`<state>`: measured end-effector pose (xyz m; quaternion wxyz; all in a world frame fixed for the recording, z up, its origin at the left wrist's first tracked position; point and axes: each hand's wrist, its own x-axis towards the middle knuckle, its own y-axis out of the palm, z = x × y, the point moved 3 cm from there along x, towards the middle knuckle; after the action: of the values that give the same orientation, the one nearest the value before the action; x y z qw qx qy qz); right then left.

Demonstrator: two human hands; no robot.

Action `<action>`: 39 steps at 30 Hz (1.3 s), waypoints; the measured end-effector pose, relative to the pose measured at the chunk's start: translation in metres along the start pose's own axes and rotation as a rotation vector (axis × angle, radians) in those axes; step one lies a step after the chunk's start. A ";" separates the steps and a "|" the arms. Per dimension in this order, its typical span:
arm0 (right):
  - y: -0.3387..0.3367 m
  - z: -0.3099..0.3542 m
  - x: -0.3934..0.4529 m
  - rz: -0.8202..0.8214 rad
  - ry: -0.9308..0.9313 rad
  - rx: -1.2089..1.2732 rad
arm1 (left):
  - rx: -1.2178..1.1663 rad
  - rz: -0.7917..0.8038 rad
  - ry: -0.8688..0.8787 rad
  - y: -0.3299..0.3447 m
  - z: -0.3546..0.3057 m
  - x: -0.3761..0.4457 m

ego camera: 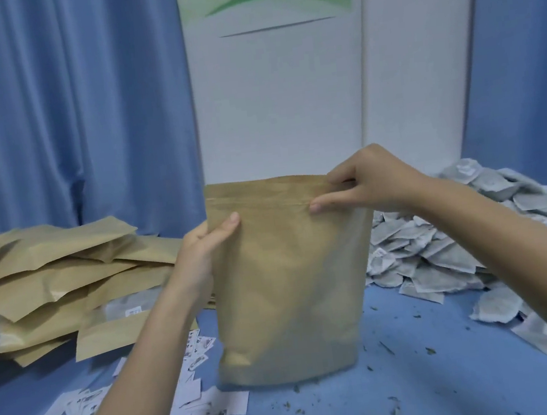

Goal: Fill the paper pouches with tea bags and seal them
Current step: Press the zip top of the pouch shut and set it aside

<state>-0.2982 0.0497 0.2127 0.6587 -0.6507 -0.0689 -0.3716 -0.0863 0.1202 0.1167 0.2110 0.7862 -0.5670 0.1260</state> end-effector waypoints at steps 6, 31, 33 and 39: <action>-0.001 -0.014 -0.001 0.076 -0.003 -0.180 | 0.095 -0.088 0.062 0.023 -0.004 0.008; 0.020 0.011 0.038 0.241 0.015 -0.057 | 0.190 -0.200 0.284 0.049 0.010 -0.001; 0.021 0.014 0.041 0.230 -0.021 -0.135 | 0.292 -0.260 0.341 0.049 0.011 0.002; 0.025 0.016 0.039 0.209 -0.041 -0.178 | 0.356 -0.338 0.418 0.045 0.012 0.005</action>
<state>-0.2497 0.0456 0.2168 0.6319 -0.7176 0.0192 -0.2923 -0.1275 0.0986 0.1164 0.2001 0.8509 -0.3417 0.3452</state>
